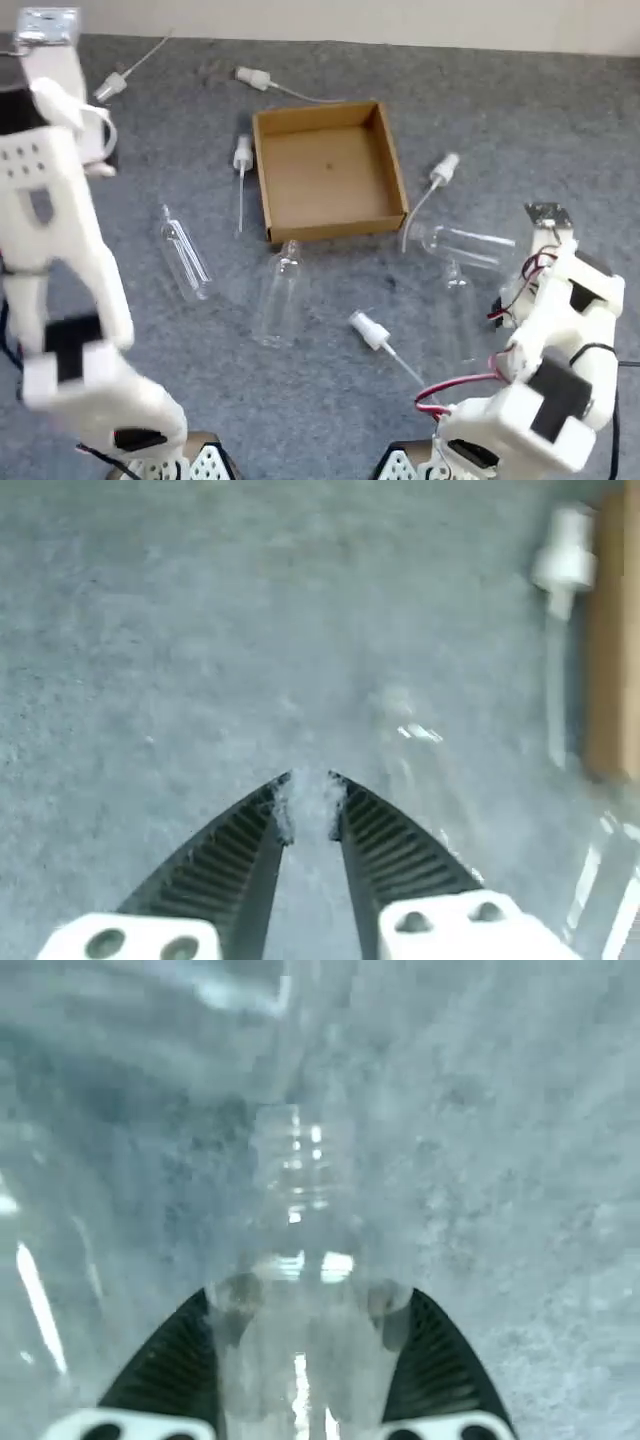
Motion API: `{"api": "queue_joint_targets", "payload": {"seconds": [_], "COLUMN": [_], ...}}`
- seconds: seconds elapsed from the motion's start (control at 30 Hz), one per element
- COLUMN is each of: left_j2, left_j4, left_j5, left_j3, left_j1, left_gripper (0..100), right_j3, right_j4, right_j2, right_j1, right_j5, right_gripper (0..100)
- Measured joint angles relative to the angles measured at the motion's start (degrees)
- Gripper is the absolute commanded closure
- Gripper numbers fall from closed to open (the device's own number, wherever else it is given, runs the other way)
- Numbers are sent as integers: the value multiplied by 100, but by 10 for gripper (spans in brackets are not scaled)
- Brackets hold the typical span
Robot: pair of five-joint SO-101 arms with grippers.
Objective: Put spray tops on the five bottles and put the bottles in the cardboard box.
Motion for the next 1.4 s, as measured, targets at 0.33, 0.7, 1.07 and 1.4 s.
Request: {"api": "queue_joint_targets", "payload": {"seconds": [0.33, 0.7, 1.07, 1.4], "left_j2": [-4185, -8536, -11033, -11051], "left_j4": [-1890, -4598, -5011, -5037], "left_j5": [0, 0, 0, 0], "left_j3": [4905, 10259, 12941, 13064], "left_j1": [448, 448, 457, 475], "left_gripper": [985, 986, 986, 986], "right_j3": [1116, 3042, 4897, 5248], "right_j4": [-35, -738, -2233, -2418], "right_j2": [-2145, -4554, -5336, -5398], "right_j1": [-624, -791, -826, -826], "right_j5": [-519, -563, -571, -571], "right_gripper": [995, 995, 959, 872]}}
